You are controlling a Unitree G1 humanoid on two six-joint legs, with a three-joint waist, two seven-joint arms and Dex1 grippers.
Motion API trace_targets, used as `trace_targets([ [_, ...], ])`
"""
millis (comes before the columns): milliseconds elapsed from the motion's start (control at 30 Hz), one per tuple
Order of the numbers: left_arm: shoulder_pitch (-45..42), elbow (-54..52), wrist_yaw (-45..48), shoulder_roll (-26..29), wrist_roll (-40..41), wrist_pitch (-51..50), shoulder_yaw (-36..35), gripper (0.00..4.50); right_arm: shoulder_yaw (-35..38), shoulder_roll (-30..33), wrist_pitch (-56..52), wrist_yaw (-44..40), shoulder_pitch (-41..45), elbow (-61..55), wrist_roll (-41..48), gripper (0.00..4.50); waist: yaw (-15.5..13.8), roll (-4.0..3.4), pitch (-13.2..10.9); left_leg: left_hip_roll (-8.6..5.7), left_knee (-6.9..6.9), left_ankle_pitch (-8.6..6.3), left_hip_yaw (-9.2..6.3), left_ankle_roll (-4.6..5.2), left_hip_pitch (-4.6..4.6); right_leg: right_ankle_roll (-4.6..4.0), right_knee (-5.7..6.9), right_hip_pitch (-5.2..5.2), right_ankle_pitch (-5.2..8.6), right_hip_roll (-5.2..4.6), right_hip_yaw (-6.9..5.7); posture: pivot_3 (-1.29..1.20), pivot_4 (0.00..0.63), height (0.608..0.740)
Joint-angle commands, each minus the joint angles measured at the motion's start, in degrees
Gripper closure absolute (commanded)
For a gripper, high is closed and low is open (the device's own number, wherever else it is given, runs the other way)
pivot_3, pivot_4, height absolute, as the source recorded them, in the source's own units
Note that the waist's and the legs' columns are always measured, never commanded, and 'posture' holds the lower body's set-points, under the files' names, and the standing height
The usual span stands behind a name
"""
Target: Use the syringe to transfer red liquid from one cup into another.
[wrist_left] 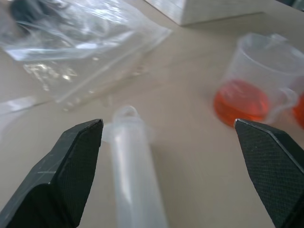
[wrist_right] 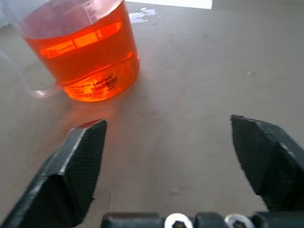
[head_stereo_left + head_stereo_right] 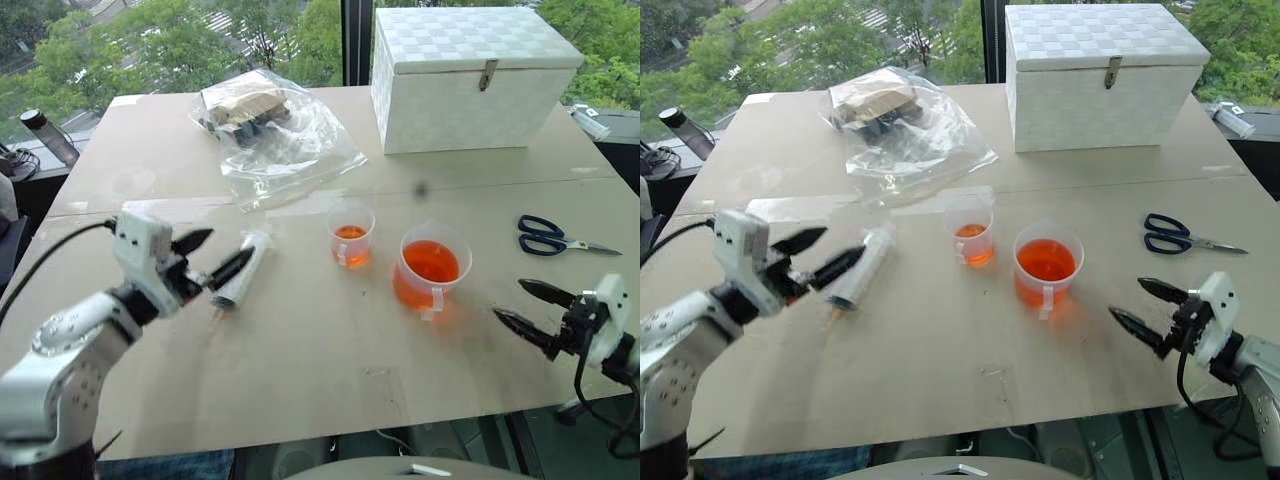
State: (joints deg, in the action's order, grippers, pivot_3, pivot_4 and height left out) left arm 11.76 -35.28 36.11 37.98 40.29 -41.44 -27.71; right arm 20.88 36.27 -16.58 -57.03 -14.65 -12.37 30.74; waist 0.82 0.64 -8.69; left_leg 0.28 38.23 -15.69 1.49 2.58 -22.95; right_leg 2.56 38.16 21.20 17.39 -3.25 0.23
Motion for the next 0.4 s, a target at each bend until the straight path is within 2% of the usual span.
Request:
trace_targets([
  [33,7.6,-3.6,1.9,-1.1,-5.8,6.5,4.4,0.0,1.1,-1.2,5.4,-0.8,-0.7,1.1,-0.5,0.03,-0.1,-0.01,0.0,0.0,-0.02,0.0,0.0,0.0,0.02,0.0,0.0,-0.01,0.0,0.0,0.0,0.0,0.15,0.74],
  [200,15.3,-2.9,2.4,-4.1,-14.5,16.6,11.9,0.0,1.3,-1.2,9.7,-3.1,-0.4,6.2,-1.1,0.03,-0.5,-0.01,0.1,0.0,-0.03,-0.15,-0.03,0.26,0.16,-0.1,-0.04,-0.17,-0.04,-0.02,-0.05,0.0,0.15,0.74],
  [400,18.1,-0.5,1.8,-6.2,-20.0,22.9,16.5,0.0,0.2,-0.7,12.8,-3.7,0.8,9.0,-2.2,0.03,-0.5,-0.05,0.1,0.0,-0.04,-0.19,-0.05,0.31,0.23,-0.13,-0.19,-0.3,-0.04,-0.07,-0.09,0.0,0.15,0.74],
])
